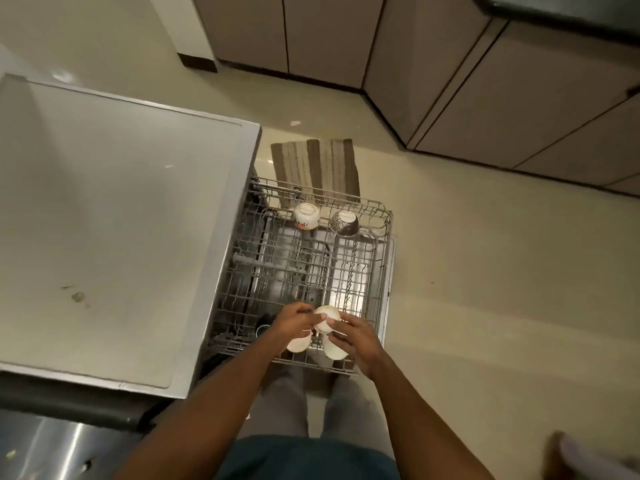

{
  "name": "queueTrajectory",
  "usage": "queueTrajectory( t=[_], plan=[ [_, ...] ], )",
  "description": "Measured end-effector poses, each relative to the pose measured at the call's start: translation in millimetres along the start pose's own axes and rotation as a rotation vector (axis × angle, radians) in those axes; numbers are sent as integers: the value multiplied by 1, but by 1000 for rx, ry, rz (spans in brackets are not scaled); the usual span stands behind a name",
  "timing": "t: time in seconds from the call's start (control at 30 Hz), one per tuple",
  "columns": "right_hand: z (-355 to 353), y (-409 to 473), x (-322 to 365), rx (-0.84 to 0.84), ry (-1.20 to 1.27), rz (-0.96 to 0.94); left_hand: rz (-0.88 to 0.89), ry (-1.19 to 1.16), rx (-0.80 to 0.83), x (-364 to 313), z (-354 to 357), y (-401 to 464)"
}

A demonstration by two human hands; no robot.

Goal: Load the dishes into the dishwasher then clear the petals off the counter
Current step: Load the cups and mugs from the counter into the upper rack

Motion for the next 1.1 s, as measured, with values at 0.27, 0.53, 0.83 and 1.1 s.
queueTrajectory(
  t=[0.27, 0.53, 0.83, 1.1],
  plan=[
    [-36, 49, -12, -159, 112, -33, -70, 109, 184, 14, 20, 61],
    [-69, 119, 3, -175, 86, -28, -114, 76, 175, 50, 31, 125],
    [-85, 183, 2, -197, -46, -48, -146, 54, 121, 74, 25, 170],
    [-97, 199, -5, -231, 10, -81, -112, 128, 102, 83, 37, 183]
  ],
)
Point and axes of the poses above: each hand's wrist, its own y-axis towards the middle knuckle, its own z-axis out of the palm, x = y × z, the point moved 5 cm from there along y, towards the middle knuckle, and after that the axes turned 11 degrees about z, right-handed, at the moved point
